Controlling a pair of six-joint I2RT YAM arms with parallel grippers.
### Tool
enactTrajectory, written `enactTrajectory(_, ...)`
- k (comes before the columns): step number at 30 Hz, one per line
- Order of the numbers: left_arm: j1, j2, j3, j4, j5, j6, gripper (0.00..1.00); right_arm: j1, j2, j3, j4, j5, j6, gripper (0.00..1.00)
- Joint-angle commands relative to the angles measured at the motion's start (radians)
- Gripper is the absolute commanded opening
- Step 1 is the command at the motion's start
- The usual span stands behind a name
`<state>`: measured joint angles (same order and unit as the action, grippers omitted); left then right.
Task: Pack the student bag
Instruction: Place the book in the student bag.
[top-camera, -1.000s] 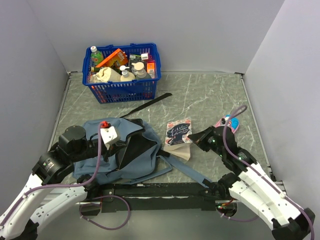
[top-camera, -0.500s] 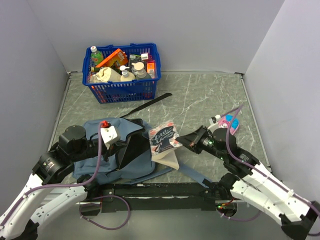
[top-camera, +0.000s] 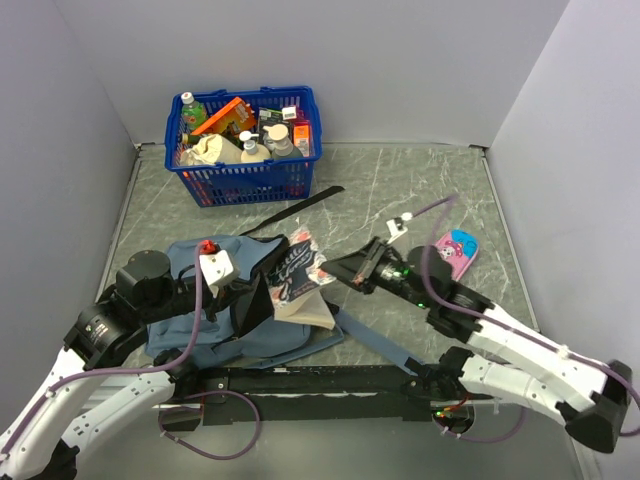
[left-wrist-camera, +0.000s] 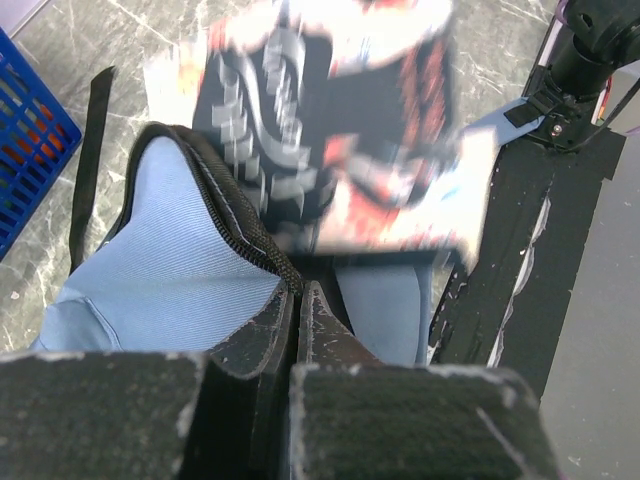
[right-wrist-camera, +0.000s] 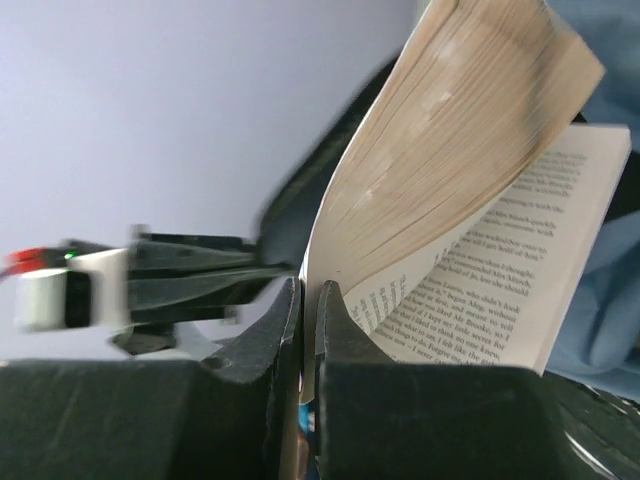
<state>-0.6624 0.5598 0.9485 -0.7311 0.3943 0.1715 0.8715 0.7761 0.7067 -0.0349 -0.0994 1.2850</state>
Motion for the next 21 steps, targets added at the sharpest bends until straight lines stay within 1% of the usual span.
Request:
enactTrajectory(1,0.004,-0.011,0.058,0.084,0.024,-0.006,0.01,0.04,0.133,-0.052,0.353,-0.034,0.057,0.0)
enactTrajectory(3,0.006,-0.008,0.064,0.087,0.025,-0.007,0.01,0.047,0.207,-0.068,0.43,-0.062,0.074,0.0)
enactTrajectory(4,0.006,-0.008,0.065,0.087,0.026,-0.007,0.01,0.058,0.277,-0.076,0.52,-0.074,0.076,0.0)
enactTrajectory(6,0.006,-0.006,0.072,0.078,0.029,-0.007,0.01,0.07,0.339,-0.078,0.579,-0.071,0.057,0.0)
enactTrajectory(7,0.006,-0.006,0.072,0.075,0.029,-0.004,0.01,0.078,0.383,-0.073,0.595,-0.066,0.037,0.0)
enactTrajectory(10,0.007,-0.008,0.079,0.065,0.028,0.0,0.01,0.113,0.44,-0.039,0.587,-0.02,-0.047,0.0)
enactTrajectory(11,0.007,-0.009,0.079,0.064,0.029,0.0,0.01,0.133,0.451,-0.026,0.523,0.001,-0.065,0.0)
enactTrajectory(12,0.006,-0.011,0.079,0.064,0.028,0.003,0.01,0.144,0.462,0.0,0.518,0.012,-0.122,0.0)
enactTrajectory(14,0.006,-0.012,0.076,0.067,0.029,0.0,0.01,0.176,0.503,0.045,0.419,0.056,-0.173,0.0)
enactTrajectory(15,0.007,-0.012,0.072,0.07,0.029,-0.004,0.01,0.202,0.523,0.075,0.4,0.079,-0.218,0.0)
enactTrajectory(16,0.007,-0.014,0.07,0.075,0.032,-0.007,0.01,0.214,0.564,0.1,0.361,0.096,-0.231,0.0)
enactTrajectory(17,0.009,-0.014,0.067,0.079,0.035,-0.01,0.01,0.228,0.581,0.143,0.324,0.146,-0.258,0.0)
enactTrajectory(18,0.01,-0.012,0.065,0.082,0.038,-0.016,0.01,0.269,0.598,0.163,0.285,0.232,-0.277,0.0)
enactTrajectory(21,0.015,-0.006,0.073,0.084,0.041,-0.023,0.01,0.323,0.696,0.214,0.28,0.372,-0.296,0.0)
